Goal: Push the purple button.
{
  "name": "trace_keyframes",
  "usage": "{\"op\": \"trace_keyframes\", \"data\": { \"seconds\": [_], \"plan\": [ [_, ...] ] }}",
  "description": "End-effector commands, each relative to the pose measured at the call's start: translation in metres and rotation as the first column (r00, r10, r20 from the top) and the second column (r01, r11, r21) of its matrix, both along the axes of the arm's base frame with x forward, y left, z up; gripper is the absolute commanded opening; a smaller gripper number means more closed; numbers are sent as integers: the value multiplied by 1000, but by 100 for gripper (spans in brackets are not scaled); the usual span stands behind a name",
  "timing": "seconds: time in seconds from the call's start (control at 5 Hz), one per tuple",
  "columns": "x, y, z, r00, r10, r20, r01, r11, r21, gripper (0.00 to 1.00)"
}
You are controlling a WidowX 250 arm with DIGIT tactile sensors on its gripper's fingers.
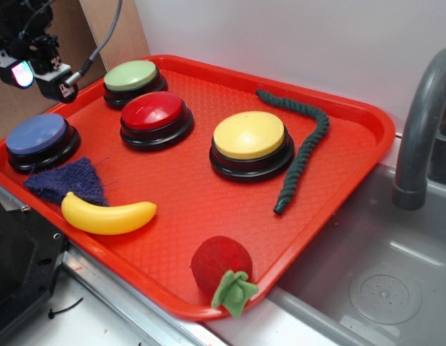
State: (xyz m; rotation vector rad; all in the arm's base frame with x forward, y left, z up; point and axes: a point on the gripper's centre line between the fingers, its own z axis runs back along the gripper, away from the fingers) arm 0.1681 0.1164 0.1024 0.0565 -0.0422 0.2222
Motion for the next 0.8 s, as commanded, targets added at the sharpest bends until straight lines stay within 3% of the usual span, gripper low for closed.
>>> {"op": "trace_keyframes", "data": {
  "seconds": [0.0, 0.4, 0.6],
  "plan": [
    [6, 8, 26, 998, 19, 52, -20, 1000, 15, 100],
    [7, 7, 34, 998, 25, 49, -24, 1000, -17, 100],
    [5, 0, 37, 993, -15, 116, 11, 999, 35, 100]
  ]
}}
